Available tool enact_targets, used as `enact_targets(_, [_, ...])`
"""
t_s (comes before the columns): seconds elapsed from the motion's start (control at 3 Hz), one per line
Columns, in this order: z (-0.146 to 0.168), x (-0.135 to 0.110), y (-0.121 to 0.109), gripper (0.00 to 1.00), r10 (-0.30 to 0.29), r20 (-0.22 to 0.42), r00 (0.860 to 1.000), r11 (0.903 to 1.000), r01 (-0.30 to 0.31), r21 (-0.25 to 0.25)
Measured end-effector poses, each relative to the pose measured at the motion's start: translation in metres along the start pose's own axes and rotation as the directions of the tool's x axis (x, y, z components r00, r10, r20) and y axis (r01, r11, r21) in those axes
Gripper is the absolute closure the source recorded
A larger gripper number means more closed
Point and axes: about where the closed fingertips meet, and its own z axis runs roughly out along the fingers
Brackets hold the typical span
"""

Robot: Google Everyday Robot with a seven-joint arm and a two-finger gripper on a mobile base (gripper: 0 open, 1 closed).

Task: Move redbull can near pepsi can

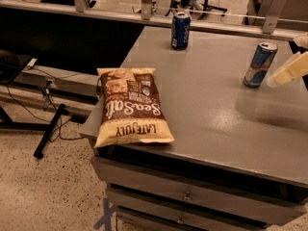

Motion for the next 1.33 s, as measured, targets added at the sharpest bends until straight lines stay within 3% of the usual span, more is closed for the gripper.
enact_targets(0.33, [0.014, -0.005, -0.025, 0.0, 0.047, 0.083, 0.995, 0.9982, -0.05, 0.033])
enact_targets(0.67, [0.037, -0.006, -0.034, 0.0, 0.151, 0.185, 0.971, 0.9883, -0.152, -0.012])
enact_targets(1.0, [0.047, -0.009, -0.036, 0.0, 0.206, 0.238, 0.949, 0.9785, -0.199, -0.052])
enact_targets(1.33, [0.053, -0.02, -0.036, 0.15, 0.231, 0.302, 0.925, 0.9725, -0.211, -0.099])
